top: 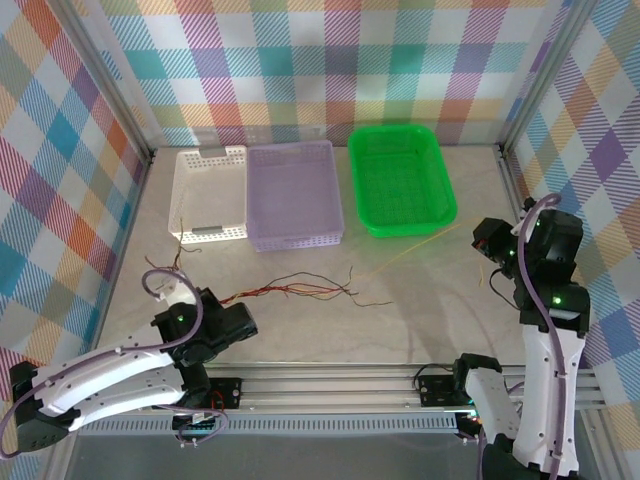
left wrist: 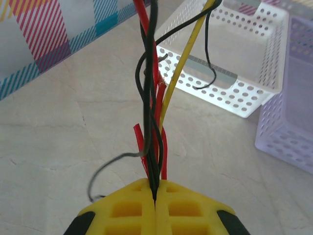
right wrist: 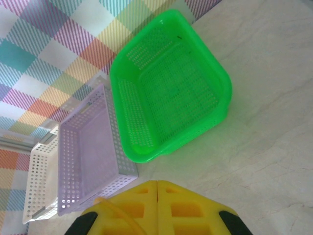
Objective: Untangle the cables
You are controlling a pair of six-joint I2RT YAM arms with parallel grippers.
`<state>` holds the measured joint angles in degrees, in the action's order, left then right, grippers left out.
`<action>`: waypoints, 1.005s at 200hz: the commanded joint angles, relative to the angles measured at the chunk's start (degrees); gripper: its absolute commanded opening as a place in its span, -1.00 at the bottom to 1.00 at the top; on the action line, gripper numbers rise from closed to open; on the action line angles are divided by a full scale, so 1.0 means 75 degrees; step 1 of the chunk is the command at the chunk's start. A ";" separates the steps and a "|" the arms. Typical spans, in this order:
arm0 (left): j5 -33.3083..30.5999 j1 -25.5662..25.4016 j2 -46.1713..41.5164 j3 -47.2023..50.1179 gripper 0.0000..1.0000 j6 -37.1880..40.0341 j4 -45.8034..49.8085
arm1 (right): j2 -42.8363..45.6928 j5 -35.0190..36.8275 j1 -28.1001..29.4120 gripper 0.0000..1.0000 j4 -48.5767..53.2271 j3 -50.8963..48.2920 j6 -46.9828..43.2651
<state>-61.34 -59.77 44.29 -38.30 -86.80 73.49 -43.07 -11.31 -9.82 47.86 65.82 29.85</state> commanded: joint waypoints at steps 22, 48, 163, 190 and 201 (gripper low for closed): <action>0.0011 0.0744 -0.0307 0.0454 -1.00 0.1485 -0.0778 | 0.0176 0.1652 0.0564 -1.00 0.0889 0.1161 -0.0317; 0.0536 0.1136 -0.0223 0.0642 -1.00 0.1821 -0.1167 | 0.0292 0.2089 0.0948 -1.00 0.0967 0.1806 -0.0485; 0.0946 0.1148 0.1613 -0.0201 -1.00 0.3234 -0.3031 | -0.1315 0.0287 0.1192 -1.00 0.0859 0.4618 -0.0332; 0.1161 0.1090 0.1476 -0.0166 -1.00 0.3513 -0.3561 | -0.1924 0.0136 0.1184 -1.00 0.0437 0.5062 -0.0231; 0.1246 0.1043 0.1486 -0.0182 -1.00 0.3579 -0.3720 | -0.2187 0.0152 0.1192 -1.00 0.0276 0.5197 -0.0179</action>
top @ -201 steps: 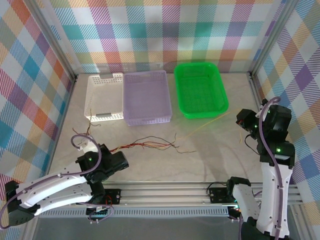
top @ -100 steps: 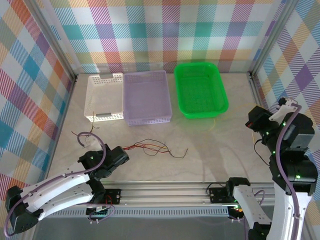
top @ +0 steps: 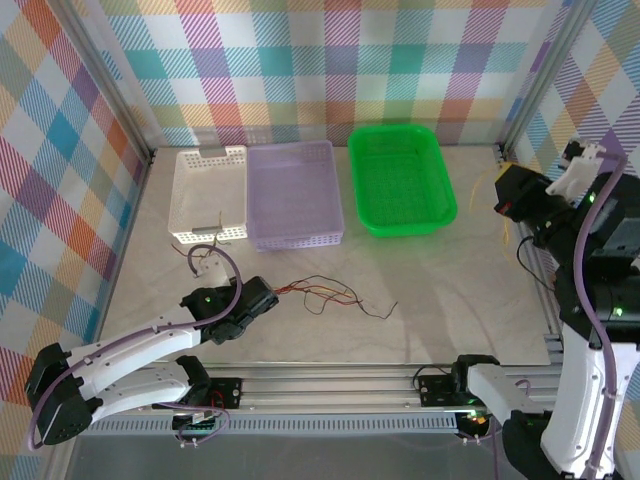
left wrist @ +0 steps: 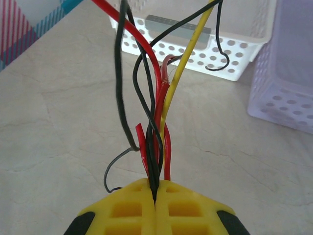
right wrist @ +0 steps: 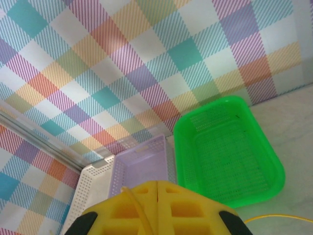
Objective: Untangle the cables
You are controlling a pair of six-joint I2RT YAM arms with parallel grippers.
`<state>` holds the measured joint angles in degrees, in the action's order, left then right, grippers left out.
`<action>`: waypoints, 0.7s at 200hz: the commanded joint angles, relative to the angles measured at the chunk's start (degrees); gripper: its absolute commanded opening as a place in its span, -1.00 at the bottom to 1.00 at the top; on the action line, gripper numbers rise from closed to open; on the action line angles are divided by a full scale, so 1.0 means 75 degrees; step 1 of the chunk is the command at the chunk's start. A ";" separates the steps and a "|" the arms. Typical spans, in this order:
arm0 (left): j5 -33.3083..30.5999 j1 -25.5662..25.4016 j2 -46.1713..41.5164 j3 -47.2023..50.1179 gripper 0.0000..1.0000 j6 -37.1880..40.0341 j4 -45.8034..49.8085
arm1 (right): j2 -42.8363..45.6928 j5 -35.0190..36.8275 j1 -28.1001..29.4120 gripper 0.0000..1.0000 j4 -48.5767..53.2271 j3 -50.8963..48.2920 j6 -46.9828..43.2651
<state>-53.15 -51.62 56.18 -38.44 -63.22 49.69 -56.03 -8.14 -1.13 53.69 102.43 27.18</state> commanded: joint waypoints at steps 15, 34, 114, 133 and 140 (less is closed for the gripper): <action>0.0196 -0.0162 -0.0009 -0.0216 -1.00 0.0449 -0.0668 | -0.0852 -0.0461 0.0028 -1.00 -0.0867 0.0466 0.0307; 0.0155 -0.0378 0.0189 -0.0337 -1.00 0.0379 -0.0708 | -0.1367 -0.0717 0.0033 -1.00 -0.1243 0.0688 0.0524; -0.0346 -0.1420 0.1230 -0.1020 -1.00 -0.0227 -0.0460 | -0.3503 -0.1347 0.0061 -1.00 -0.1499 0.2457 0.0548; -0.0537 -0.1632 0.1462 -0.1202 -1.00 -0.0346 -0.0358 | -0.4093 -0.1449 0.0114 -1.00 -0.1479 0.2936 0.0536; -0.0585 -0.1677 0.1541 -0.1254 -1.00 -0.0364 -0.0345 | -0.4299 -0.1500 0.0115 -1.00 -0.1485 0.3094 0.0513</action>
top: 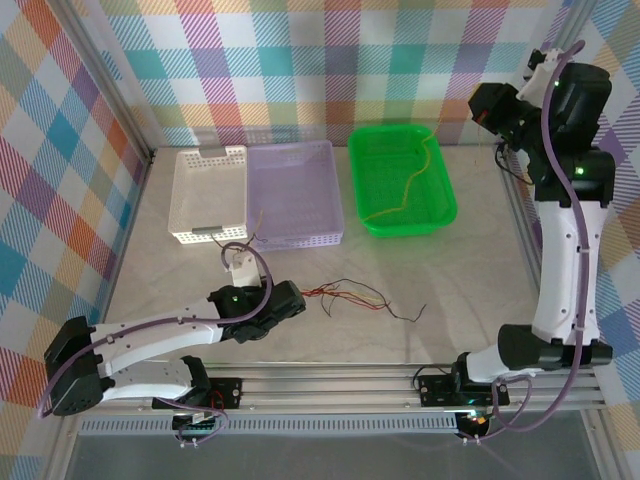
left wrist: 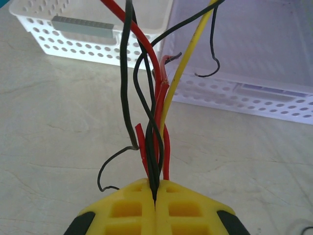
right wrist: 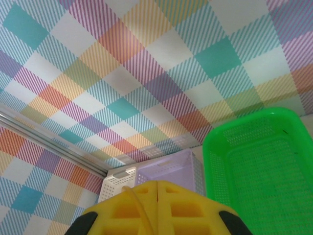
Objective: Untangle the cables
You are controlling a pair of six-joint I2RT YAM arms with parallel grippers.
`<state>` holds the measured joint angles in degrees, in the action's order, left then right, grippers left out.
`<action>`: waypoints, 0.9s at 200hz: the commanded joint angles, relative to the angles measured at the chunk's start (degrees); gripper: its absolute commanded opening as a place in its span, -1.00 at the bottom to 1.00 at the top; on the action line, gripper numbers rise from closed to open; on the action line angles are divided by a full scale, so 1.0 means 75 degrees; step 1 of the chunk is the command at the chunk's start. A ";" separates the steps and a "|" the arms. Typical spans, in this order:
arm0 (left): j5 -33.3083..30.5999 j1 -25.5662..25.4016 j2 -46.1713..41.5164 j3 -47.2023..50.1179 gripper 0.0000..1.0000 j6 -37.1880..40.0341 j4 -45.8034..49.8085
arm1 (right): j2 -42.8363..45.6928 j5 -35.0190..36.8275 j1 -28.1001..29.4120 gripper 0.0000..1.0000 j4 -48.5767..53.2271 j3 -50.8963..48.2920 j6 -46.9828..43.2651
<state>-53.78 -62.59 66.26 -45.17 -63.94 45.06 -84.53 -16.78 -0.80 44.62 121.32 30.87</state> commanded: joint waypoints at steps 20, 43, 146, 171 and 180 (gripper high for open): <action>-0.0572 -0.0312 0.0423 -0.0502 -1.00 -0.0321 0.0285 | -0.1054 -0.0474 0.0071 -1.00 -0.0248 0.0872 -0.0047; -0.0643 -0.0405 0.0706 -0.0695 -1.00 -0.0351 0.0285 | -0.1494 -0.0652 0.0062 -1.00 -0.0418 0.0907 -0.0129; -0.0866 -0.0777 0.1590 -0.1037 -1.00 -0.0566 0.0298 | -0.1973 -0.0405 0.0322 -1.00 -0.0578 0.0727 -0.0384; -0.0882 -0.0867 0.1598 -0.1066 -1.00 -0.0580 0.0297 | -0.1542 -0.0069 0.0341 -1.00 -0.1716 -0.1219 -0.0265; -0.0882 -0.0917 0.1596 -0.1086 -1.00 -0.0586 0.0303 | -0.1598 -0.0099 0.0340 -1.00 -0.1877 -0.1554 -0.0265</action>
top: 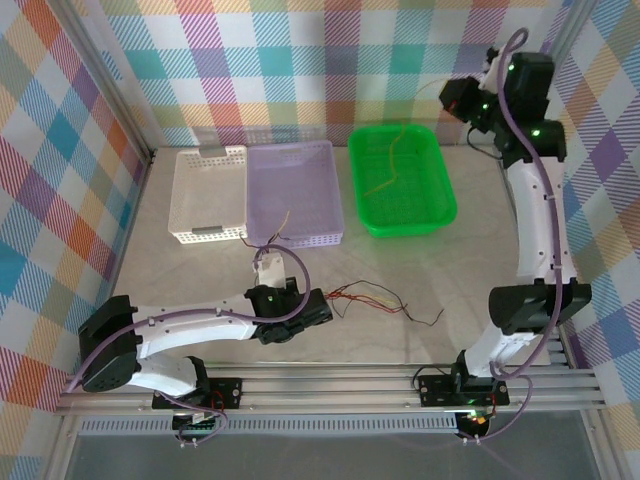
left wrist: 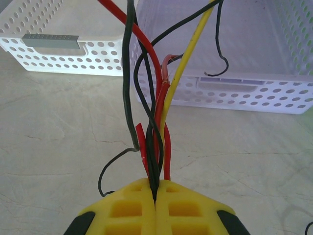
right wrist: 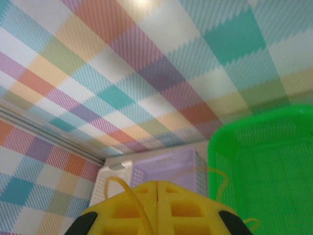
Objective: Untangle the cables
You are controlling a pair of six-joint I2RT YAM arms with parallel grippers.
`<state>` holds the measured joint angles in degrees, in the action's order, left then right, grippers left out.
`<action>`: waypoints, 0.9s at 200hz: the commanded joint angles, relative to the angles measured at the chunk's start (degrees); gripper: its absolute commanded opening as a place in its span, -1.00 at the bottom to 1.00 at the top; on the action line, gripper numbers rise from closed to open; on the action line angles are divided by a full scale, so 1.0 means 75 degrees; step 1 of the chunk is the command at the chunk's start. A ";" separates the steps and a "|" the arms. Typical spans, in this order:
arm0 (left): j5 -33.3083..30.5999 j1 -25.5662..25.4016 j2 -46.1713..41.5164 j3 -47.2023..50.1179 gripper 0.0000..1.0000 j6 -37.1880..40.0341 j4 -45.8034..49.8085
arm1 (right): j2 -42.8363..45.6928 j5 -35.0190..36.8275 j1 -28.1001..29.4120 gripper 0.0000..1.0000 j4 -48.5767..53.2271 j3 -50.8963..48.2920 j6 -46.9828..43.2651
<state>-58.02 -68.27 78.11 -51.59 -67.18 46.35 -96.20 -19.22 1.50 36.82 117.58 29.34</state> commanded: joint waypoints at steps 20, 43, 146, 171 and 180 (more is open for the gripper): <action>-0.0329 -0.0263 -0.0014 -0.0304 -1.00 -0.0166 0.0160 | -0.0351 0.0133 0.0101 -1.00 -0.0910 -0.1361 -0.0115; -0.0342 -0.0436 -0.0055 -0.0442 -1.00 -0.0166 0.0187 | -0.0739 0.0065 0.0282 -1.00 -0.0809 -0.1443 -0.0306; -0.0889 -0.1167 0.0166 -0.1113 -1.00 -0.0216 0.0617 | -0.2188 0.1227 0.0972 -0.92 0.0243 -0.1547 -0.0945; -0.0889 -0.1214 0.0126 -0.1101 -1.00 -0.0227 0.0629 | -0.2598 0.1457 0.1074 -0.77 0.0735 -0.1125 -0.1145; -0.0886 -0.1221 0.0116 -0.1102 -1.00 -0.0265 0.0660 | -0.2695 0.1549 0.1095 -0.68 0.0812 -0.1082 -0.1155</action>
<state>-62.24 -76.44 79.11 -58.37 -68.16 49.21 -114.45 -10.28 9.06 38.89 106.13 22.92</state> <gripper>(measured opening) 0.042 0.120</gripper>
